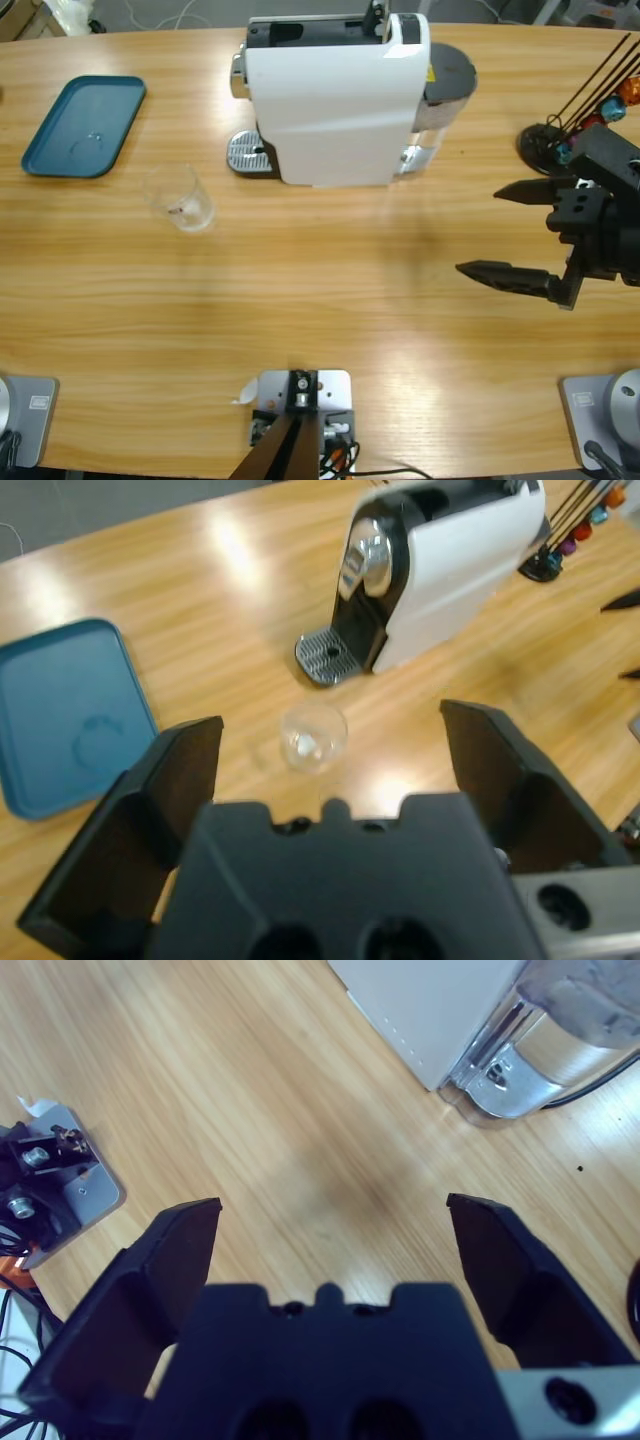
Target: Pour coffee
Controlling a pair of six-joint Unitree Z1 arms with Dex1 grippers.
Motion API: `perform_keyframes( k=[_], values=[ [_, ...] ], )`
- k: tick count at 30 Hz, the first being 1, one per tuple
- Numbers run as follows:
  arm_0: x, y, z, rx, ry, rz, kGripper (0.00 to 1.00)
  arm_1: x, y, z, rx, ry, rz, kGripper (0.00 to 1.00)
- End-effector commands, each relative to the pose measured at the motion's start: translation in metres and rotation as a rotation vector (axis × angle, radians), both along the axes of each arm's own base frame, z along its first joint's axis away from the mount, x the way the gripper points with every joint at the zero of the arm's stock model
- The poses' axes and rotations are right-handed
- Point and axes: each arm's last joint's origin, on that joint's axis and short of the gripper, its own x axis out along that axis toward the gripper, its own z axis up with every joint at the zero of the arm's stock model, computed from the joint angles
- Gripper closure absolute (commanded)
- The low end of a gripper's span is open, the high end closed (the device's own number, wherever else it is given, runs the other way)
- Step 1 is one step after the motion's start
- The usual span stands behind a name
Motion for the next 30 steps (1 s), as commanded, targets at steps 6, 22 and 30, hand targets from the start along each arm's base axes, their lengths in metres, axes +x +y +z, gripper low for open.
perform_keyframes(
  k=[6,22,30],
  values=[
    [0.02,-0.026,-0.053,0.005,0.062,-0.122,0.035,-0.018,-0.015,0.004,0.071,-0.054,0.006,0.0],
    [0.036,-0.037,-0.081,0.104,0.117,-0.113,0.042,0.011,0.002,0.006,0.057,0.0,-0.129,0.0],
    [0.033,-0.032,-0.081,0.114,0.098,-0.089,0.064,0.039,-0.046,0.009,0.041,-0.108,-0.55,0.112]
  ],
)
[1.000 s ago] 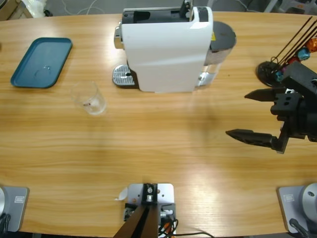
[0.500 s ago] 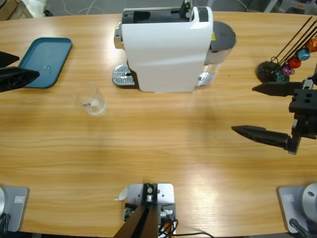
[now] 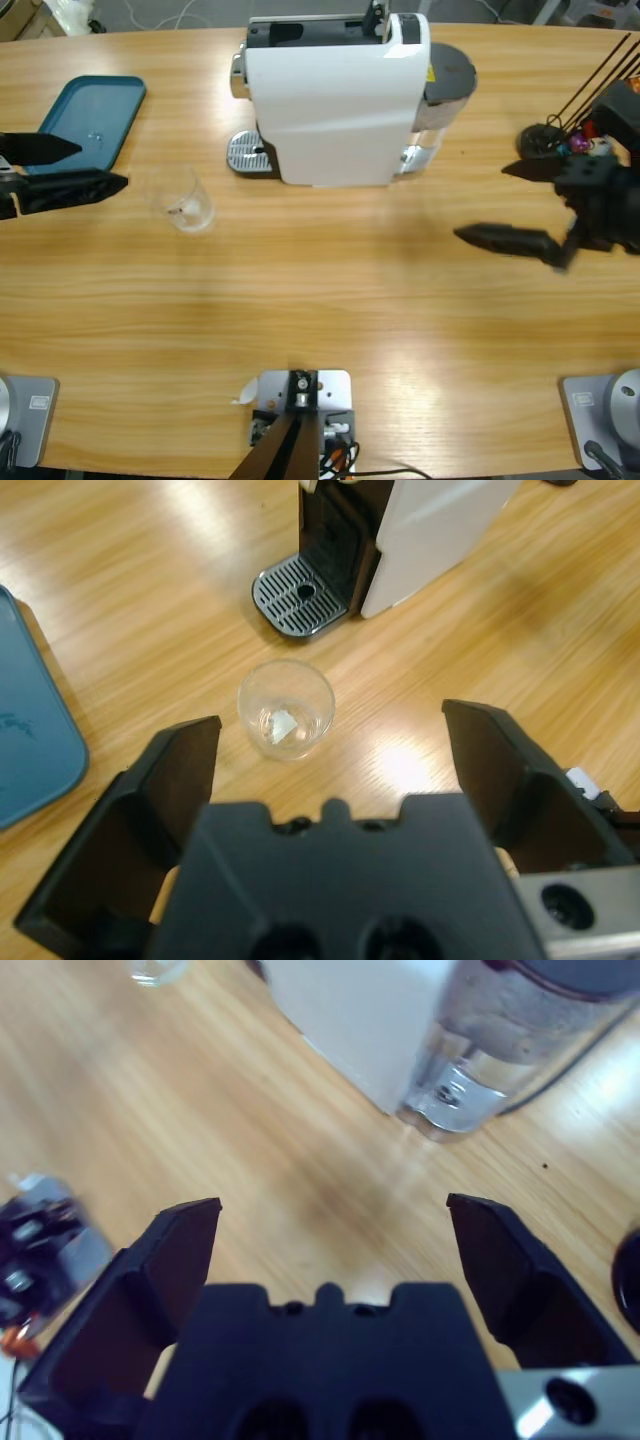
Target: Pour coffee
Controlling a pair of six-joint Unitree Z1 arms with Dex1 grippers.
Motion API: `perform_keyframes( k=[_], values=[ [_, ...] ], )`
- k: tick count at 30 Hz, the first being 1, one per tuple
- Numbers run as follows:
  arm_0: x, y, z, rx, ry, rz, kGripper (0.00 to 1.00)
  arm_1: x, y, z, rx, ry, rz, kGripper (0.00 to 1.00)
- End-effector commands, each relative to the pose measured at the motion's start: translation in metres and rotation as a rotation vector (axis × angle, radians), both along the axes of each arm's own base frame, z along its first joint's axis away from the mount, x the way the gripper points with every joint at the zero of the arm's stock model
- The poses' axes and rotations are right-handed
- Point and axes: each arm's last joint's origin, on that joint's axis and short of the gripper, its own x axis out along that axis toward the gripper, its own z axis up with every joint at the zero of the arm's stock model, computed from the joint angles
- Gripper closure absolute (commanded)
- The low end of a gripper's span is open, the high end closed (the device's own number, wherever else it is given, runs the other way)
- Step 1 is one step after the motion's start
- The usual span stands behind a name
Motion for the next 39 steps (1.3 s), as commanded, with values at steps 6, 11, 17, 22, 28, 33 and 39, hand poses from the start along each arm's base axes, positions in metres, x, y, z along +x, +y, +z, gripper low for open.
perform_keyframes(
  k=[6,11,17,22,28,33,39],
  values=[
    [0.003,-0.002,-0.014,0.058,0.03,0.024,0.064,0.002,-0.066,0.008,0.12,-0.192,-0.521,0.227],
    [0.004,-0.002,-0.016,0.071,0.037,0.03,0.064,-0.01,-0.067,0.015,0.109,-0.17,-0.501,0.073],
    [0.005,-0.001,-0.018,0.079,0.04,0.043,0.064,-0.006,-0.077,0.012,0.041,-0.194,-0.646,0.004],
    [0.006,-0.002,-0.019,0.079,0.042,0.044,0.064,-0.006,-0.09,0.013,0.033,-0.207,-0.767,0.02],
    [0.006,-0.003,-0.019,0.079,0.043,0.043,0.064,0.01,-0.09,0.007,0.013,-0.188,-0.806,0.036],
    [0.007,-0.004,-0.02,0.082,0.048,0.042,0.069,0.021,-0.09,-0.002,0.004,-0.176,-0.832,0.036],
    [0.008,-0.005,-0.02,0.084,0.05,0.042,0.104,0.035,-0.088,-0.009,-0.014,-0.164,-0.842,0.036]
  ],
)
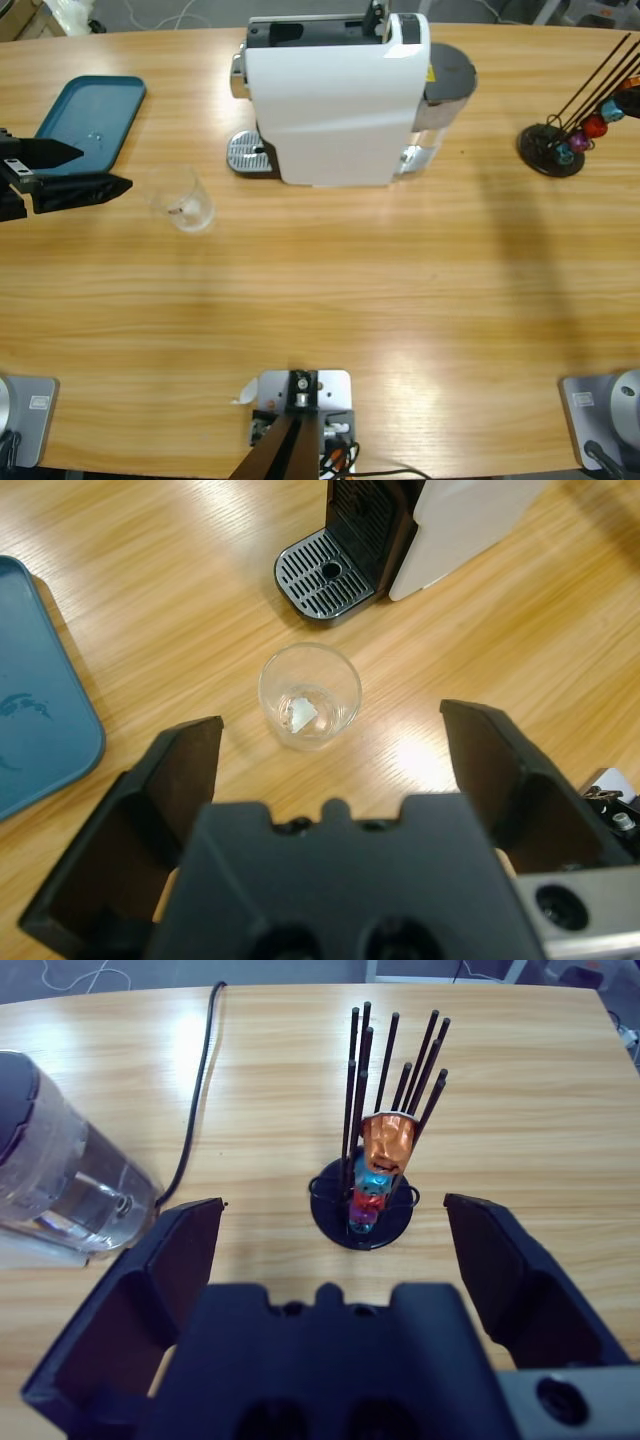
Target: Pour coffee
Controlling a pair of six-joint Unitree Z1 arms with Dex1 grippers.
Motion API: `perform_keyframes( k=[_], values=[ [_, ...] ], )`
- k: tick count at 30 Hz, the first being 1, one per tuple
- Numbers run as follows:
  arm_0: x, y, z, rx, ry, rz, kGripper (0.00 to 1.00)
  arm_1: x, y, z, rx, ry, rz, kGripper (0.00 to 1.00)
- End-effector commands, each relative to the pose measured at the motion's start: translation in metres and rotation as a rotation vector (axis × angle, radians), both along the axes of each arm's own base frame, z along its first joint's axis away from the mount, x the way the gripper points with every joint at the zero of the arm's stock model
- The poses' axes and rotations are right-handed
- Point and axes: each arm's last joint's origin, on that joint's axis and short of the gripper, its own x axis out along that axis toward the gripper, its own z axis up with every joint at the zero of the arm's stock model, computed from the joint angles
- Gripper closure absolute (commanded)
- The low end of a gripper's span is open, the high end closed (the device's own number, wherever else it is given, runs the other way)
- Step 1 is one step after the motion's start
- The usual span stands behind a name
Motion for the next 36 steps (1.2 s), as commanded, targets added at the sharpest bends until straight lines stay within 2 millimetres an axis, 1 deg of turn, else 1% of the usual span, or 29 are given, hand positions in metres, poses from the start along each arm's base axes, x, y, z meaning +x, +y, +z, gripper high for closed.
perform_keyframes(
  k=[1,5,8,10,14,21,26,29,36],
  values=[
    [0.003,-0.003,-0.013,0.036,0.04,0.009,0.105,0.016,0.0,-0.021,-0.021,0.065,-0.043,0.036],
    [0.003,-0.003,-0.013,0.035,0.04,0.008,0.105,0.016,-0.002,-0.022,-0.024,0.065,-0.053,0.043],
    [0.003,-0.003,-0.013,0.036,0.041,0.008,0.105,0.016,-0.004,-0.021,-0.028,0.062,-0.073,0.103],
    [0.003,-0.003,-0.013,0.036,0.041,0.008,0.105,0.017,-0.006,-0.022,-0.027,0.067,-0.089,0.11],
    [0.003,-0.003,-0.012,0.035,0.04,0.008,0.105,0.018,-0.01,-0.024,-0.024,0.076,-0.118,0.115],
    [0.003,-0.003,-0.012,0.035,0.04,0.008,0.105,0.026,-0.009,-0.027,-0.027,0.1,-0.123,0.115],
    [0.003,-0.003,-0.012,0.035,0.041,0.007,0.105,0.032,-0.01,-0.029,-0.028,0.109,-0.134,0.128],
    [0.003,-0.003,-0.013,0.036,0.041,0.008,0.105,0.035,-0.011,-0.03,-0.026,0.109,-0.142,0.156],
    [0.003,-0.003,-0.013,0.036,0.042,0.008,0.105,0.038,-0.013,-0.03,-0.027,0.109,-0.155,0.156]
  ],
)
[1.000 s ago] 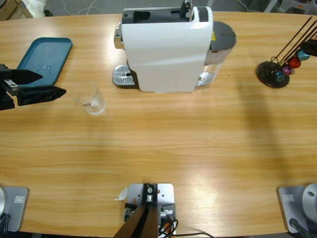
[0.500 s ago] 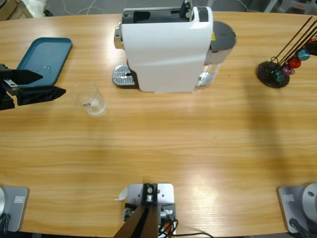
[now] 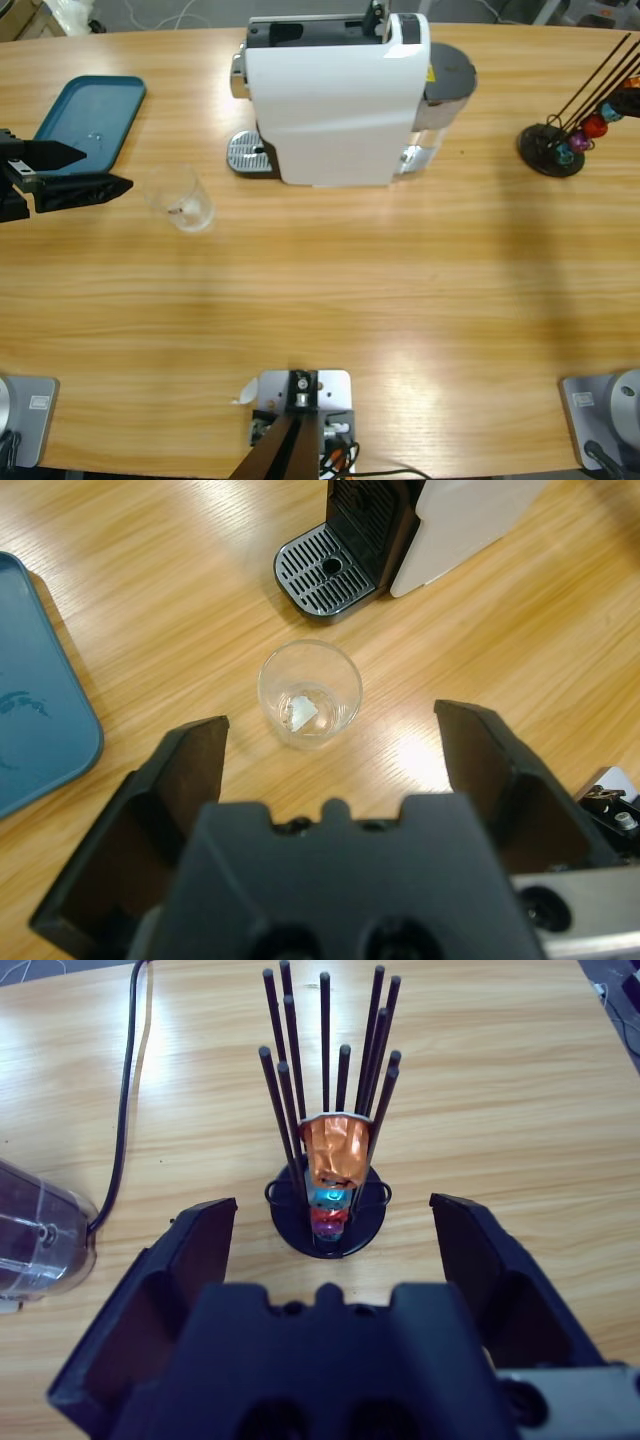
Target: Pour coffee
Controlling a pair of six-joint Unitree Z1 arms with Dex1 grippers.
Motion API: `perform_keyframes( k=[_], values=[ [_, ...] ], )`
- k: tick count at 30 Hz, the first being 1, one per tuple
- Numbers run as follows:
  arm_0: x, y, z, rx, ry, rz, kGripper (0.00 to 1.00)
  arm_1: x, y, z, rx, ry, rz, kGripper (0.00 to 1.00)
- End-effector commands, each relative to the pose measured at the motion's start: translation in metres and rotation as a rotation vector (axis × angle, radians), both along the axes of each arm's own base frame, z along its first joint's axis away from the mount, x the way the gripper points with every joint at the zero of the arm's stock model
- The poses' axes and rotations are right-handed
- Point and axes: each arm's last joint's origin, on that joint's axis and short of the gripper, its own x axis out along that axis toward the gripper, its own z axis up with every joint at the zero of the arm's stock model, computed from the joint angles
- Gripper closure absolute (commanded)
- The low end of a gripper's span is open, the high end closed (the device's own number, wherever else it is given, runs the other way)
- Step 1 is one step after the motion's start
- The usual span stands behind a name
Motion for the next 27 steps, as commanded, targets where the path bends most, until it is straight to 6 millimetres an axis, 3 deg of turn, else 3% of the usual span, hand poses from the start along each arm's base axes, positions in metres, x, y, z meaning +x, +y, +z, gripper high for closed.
perform_keyframes(
  k=[1,14,17,27],
  values=[
    [0.002,-0.003,-0.012,0.033,0.037,0.008,0.105,0.006,-0.006,-0.013,-0.012,0.043,-0.057,0.156],
    [0.003,-0.003,-0.012,0.034,0.039,0.008,0.105,0.017,-0.01,-0.019,-0.012,0.064,-0.082,0.158],
    [0.003,-0.003,-0.012,0.034,0.041,0.006,0.105,0.017,-0.011,-0.018,-0.012,0.063,-0.083,0.238],
    [0.003,-0.003,-0.013,0.035,0.043,0.006,0.105,0.022,-0.012,-0.021,-0.015,0.059,-0.099,0.277]
  ],
)
